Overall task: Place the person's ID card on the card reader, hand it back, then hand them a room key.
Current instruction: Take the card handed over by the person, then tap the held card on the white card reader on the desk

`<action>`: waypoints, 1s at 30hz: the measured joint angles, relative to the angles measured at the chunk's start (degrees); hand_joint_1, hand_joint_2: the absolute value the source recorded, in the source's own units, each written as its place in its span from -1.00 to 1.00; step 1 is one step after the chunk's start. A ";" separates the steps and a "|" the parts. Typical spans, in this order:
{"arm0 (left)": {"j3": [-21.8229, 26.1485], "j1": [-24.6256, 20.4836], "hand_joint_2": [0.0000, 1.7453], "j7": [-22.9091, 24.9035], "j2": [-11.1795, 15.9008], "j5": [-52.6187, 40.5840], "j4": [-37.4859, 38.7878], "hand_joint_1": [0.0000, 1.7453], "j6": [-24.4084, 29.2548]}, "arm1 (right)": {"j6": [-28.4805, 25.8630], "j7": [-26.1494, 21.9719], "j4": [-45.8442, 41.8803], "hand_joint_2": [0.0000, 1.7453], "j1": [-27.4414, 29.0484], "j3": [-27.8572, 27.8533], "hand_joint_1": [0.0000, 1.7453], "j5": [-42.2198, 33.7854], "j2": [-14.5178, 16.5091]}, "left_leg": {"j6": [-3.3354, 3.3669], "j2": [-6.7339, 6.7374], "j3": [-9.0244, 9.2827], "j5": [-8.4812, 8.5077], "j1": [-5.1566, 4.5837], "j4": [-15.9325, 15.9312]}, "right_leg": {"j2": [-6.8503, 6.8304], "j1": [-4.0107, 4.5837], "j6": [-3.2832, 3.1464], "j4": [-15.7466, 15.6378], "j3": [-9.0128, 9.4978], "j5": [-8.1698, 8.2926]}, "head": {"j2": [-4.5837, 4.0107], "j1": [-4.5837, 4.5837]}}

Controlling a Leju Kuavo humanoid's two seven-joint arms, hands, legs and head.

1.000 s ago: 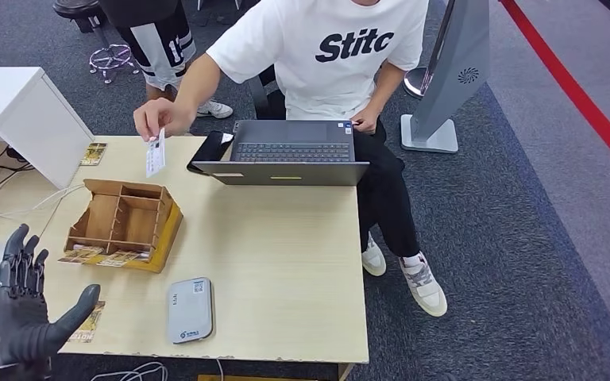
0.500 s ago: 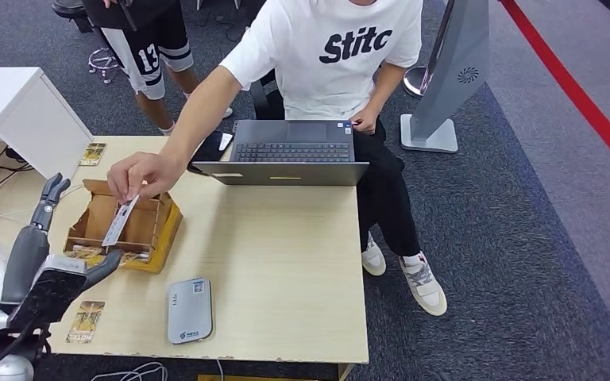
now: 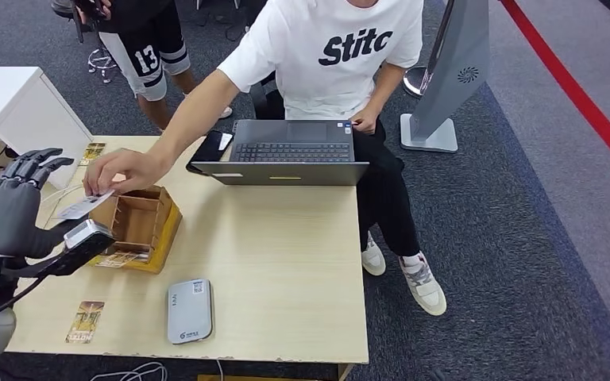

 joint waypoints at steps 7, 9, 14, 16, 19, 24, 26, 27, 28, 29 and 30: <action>-0.59 -1.43 1.00 0.45 2.60 -5.89 1.52 1.00 4.19 | 1.48 -0.97 0.72 1.00 -0.58 1.21 -1.00 -1.23 -0.19 | 0.00 0.00 -0.03 0.00 -0.01 0.00 | 0.01 0.00 0.00 0.00 0.00 0.00 | 0.00 0.02; -0.62 -1.48 1.00 0.33 2.67 -5.77 1.56 1.00 5.42 | 1.48 -1.14 0.84 1.00 -0.70 1.41 -1.00 -1.32 -0.20 | 0.00 0.00 -0.03 0.00 -0.01 0.00 | 0.01 -0.01 0.00 -0.01 0.00 0.00 | 0.00 0.03; -0.64 -1.40 1.00 -0.05 2.66 -5.42 1.56 1.00 7.14 | 1.93 -1.27 1.15 1.00 -0.99 2.03 -1.00 -1.43 -0.20 | 0.00 0.00 -0.03 0.00 -0.01 0.00 | 0.01 -0.01 0.00 -0.01 0.01 0.00 | 0.00 0.02; -0.64 -1.26 1.00 -0.36 2.63 -5.34 1.56 1.00 7.51 | 2.22 -1.33 1.29 1.00 -1.03 2.12 -1.00 -1.51 -0.20 | 0.00 0.00 -0.03 0.00 -0.01 0.00 | 0.00 -0.01 0.00 -0.01 0.01 0.00 | 0.00 0.02; -0.62 -0.46 1.00 -0.88 2.31 -5.05 1.49 1.00 8.43 | 2.27 -1.57 1.37 1.00 -1.06 2.20 -1.00 -1.88 -0.21 | 0.00 0.00 -0.03 0.00 -0.01 0.00 | 0.01 -0.01 0.00 -0.01 0.02 0.00 | 0.00 0.02; -0.65 3.99 1.00 -2.70 0.21 -4.58 -0.28 1.00 11.68 | 2.03 -1.99 1.23 1.00 -0.96 2.29 -1.00 -2.69 -0.27 | 0.01 0.02 -0.03 -0.01 -0.02 0.00 | 0.02 -0.01 0.00 -0.02 0.00 0.00 | 0.00 0.02; -0.74 5.98 1.00 -3.31 -0.80 -4.65 -1.36 1.00 12.87 | 1.92 -2.02 1.15 1.00 -0.91 2.30 -1.00 -2.85 -0.31 | 0.02 0.01 -0.04 -0.03 -0.03 0.00 | 0.02 -0.02 0.01 -0.04 -0.01 0.00 | 0.00 0.03; -0.80 6.76 1.00 -3.50 -1.21 -4.73 -1.80 1.00 13.22 | 1.91 -2.03 1.13 1.00 -0.89 2.30 -1.00 -2.91 -0.31 | 0.03 0.01 -0.04 -0.03 -0.03 0.00 | 0.02 -0.02 0.01 -0.05 -0.01 0.00 | 0.00 0.03; -0.86 7.36 1.00 -3.61 -1.57 -4.79 -2.14 1.00 13.41 | 1.93 -2.05 1.12 1.00 -0.88 2.31 -1.00 -2.95 -0.31 | 0.04 0.01 -0.05 -0.04 -0.02 0.00 | 0.01 -0.02 0.01 -0.05 -0.01 0.00 | 0.00 0.03; -0.91 7.82 1.00 -3.68 -1.89 -4.83 -2.44 1.00 13.50 | 1.96 -2.07 1.11 1.00 -0.88 2.31 -1.00 -2.98 -0.31 | 0.04 0.00 -0.05 -0.04 -0.02 0.00 | 0.00 -0.02 0.01 -0.05 0.00 0.00 | 0.00 0.03; -0.93 8.18 1.00 -3.72 -2.15 -4.84 -2.69 1.00 13.52 | 2.01 -2.08 1.11 1.00 -0.88 2.32 -1.00 -2.99 -0.31 | 0.04 0.00 -0.05 -0.04 -0.02 0.00 | -0.01 -0.01 0.01 -0.05 0.00 0.00 | 0.00 0.02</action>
